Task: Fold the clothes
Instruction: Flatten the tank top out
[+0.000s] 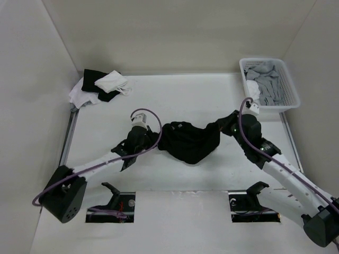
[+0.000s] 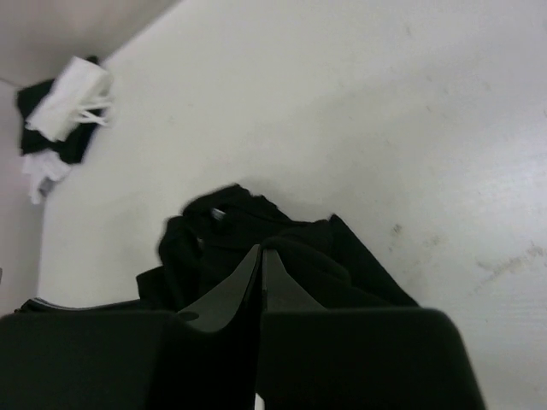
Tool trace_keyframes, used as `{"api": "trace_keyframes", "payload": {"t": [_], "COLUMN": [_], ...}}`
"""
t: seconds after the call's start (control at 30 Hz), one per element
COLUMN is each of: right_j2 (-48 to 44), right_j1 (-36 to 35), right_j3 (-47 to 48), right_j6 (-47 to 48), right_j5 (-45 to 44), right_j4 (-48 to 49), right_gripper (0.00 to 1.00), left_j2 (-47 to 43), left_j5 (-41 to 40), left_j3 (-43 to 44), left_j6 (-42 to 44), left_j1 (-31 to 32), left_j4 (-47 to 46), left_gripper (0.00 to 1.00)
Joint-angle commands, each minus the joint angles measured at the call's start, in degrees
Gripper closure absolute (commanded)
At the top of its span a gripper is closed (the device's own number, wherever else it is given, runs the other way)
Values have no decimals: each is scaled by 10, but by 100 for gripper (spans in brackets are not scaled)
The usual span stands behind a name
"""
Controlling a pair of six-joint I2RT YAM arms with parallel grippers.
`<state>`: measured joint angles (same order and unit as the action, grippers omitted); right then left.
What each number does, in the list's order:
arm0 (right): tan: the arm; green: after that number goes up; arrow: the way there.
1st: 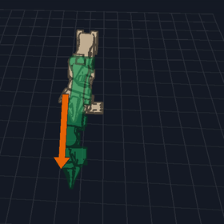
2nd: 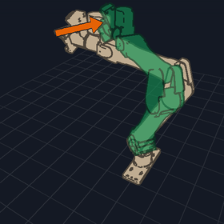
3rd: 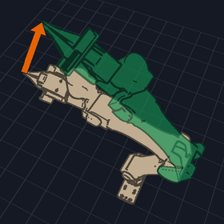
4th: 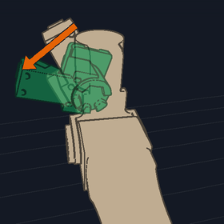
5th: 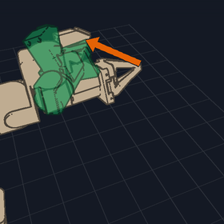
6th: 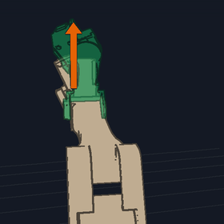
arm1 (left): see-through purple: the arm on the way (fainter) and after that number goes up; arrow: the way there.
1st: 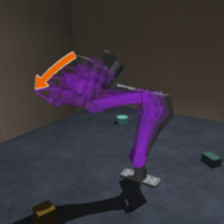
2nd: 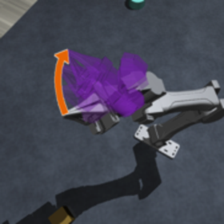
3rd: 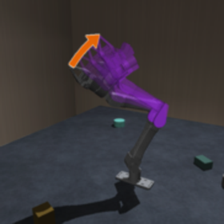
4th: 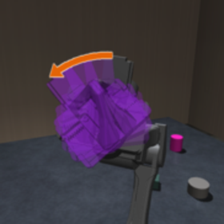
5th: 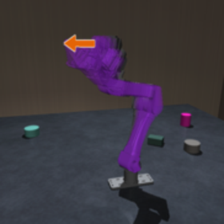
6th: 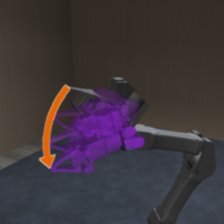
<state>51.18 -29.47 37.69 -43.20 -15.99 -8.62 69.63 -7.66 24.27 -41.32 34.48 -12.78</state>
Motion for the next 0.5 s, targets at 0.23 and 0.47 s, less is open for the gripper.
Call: {"api": "trace_keyframes", "payload": {"t": [0.23, 0.47], "right_j2": [-70, -114], "right_j1": [-111, -272], "right_j3": [341, 462], "right_j6": [101, 110], "right_j5": [-11, -62], "right_j4": [-81, -126], "right_gripper": [98, 98], "left_j2": [-336, -449], "left_j5": [-61, -158], "left_j3": [228, 356], "left_j6": [7, 108], "left_j1": [-18, -50], "left_j4": [157, 232], "left_gripper": [100, 99]}}
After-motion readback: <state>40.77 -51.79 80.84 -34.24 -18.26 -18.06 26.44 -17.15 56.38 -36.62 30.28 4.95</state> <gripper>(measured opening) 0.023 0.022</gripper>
